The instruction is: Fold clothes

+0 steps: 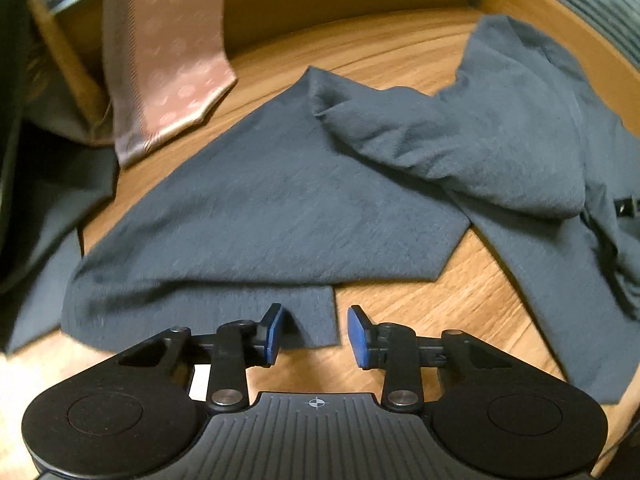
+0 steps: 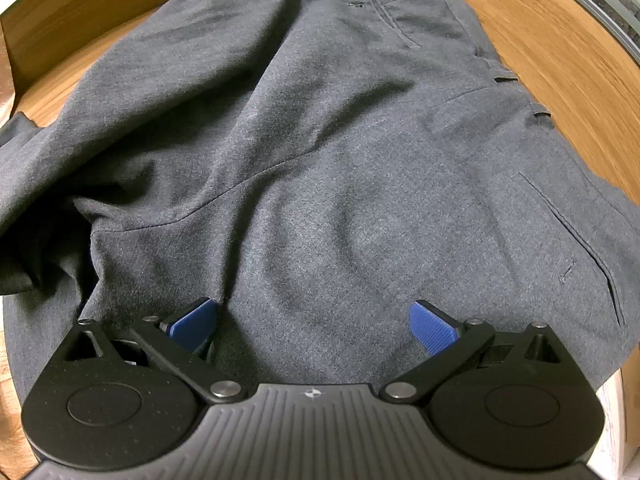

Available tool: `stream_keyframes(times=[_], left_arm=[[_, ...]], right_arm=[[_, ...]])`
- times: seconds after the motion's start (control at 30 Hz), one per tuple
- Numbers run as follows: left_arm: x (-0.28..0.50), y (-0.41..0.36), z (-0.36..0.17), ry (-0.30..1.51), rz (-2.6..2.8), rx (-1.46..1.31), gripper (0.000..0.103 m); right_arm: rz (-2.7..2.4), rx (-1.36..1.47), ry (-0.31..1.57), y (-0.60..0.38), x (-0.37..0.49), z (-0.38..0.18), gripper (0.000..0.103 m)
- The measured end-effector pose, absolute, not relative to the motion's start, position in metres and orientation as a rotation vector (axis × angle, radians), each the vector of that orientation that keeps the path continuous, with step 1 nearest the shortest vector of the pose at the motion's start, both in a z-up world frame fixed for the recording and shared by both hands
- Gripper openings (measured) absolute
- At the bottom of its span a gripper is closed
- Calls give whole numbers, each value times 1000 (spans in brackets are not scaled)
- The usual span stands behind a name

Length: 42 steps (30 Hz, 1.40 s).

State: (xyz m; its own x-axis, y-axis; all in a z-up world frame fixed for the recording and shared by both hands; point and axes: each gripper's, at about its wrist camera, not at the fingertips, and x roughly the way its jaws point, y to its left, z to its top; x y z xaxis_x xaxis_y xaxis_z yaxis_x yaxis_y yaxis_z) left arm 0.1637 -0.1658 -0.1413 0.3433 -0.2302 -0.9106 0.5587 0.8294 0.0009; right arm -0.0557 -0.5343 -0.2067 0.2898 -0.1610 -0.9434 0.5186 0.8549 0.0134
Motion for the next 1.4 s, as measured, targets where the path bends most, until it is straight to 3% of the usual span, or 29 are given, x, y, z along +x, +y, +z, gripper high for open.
stream_keyframes(times=[0.07,0.13,0.67,0.9,1.0,1.1,1.23,1.4], left_arm=[[162,-168,-142,1094,-521,370,25],[161,-166,-140,1086,-503,376,6],[175,-36,-137,1205,-202,214,6],[162,11,-120,1213,-208,7,14],[162,28,-116,1176,-176,-102,29],[173,34,-121,1164,-149,-143,31],[193,35,-128,1148,-144,-165,43],[221,32,-136,1143,-151,-180,46]], right_arm=[[-465,347,1198,-535,-55,-206,103],[-465,347,1198,-535,-55,-206,103],[-462,346,1192,-535,-58,-205,103],[-457,349,1201,-537,-57,-204,103],[-457,339,1207,-539,-56,-203,103],[-458,335,1210,-540,-56,-204,103],[-453,337,1206,-541,-57,-205,103],[-447,339,1202,-542,-57,-206,103]])
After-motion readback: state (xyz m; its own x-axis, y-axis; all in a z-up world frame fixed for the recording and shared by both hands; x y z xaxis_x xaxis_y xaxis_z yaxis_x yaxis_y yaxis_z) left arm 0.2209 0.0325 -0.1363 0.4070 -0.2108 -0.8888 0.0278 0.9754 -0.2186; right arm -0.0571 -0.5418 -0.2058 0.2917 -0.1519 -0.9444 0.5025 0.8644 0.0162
